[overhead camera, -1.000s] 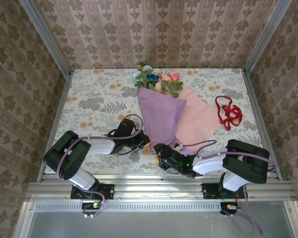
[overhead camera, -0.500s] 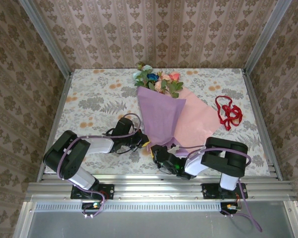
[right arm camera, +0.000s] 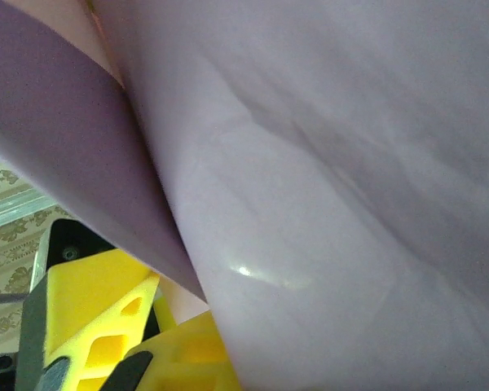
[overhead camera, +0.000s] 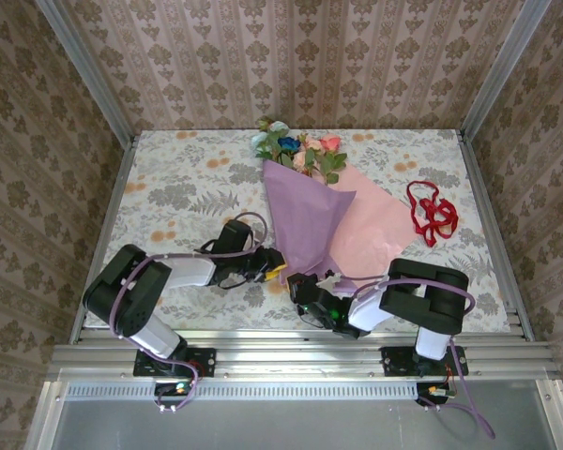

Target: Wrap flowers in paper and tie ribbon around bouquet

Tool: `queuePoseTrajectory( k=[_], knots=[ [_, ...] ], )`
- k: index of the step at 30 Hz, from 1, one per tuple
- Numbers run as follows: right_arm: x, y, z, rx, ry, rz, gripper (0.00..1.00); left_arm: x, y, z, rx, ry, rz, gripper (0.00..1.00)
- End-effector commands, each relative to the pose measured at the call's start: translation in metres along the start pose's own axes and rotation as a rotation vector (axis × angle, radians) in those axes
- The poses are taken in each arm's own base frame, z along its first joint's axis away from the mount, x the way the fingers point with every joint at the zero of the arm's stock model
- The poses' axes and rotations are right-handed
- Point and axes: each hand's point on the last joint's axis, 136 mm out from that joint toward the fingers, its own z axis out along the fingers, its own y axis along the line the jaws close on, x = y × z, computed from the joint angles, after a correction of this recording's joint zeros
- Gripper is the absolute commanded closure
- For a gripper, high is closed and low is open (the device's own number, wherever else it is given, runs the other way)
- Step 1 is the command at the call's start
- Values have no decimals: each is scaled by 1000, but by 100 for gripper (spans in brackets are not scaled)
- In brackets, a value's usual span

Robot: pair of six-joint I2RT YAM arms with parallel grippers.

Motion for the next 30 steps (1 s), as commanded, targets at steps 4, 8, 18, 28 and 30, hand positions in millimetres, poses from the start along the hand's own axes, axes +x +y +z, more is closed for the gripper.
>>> queuePoseTrajectory(
  k=[4, 8, 18, 28, 30],
  knots=[
    [-9, 1, -7, 12, -38, 338, 100, -32, -18, 10, 45, -32, 43, 74],
    [-11, 0, -9, 14, -37, 332, 100, -47, -19, 11, 1, -50, 70, 100],
    [-6, -7, -12, 63, -3, 326, 100, -87, -25, 13, 18, -112, 93, 73],
    [-3, -12, -14, 115, 13, 311, 100, -136, -36, 17, 30, -181, 112, 75],
    [-2, -13, -13, 117, 19, 312, 100, -142, -39, 21, 28, -183, 123, 70]
  ],
)
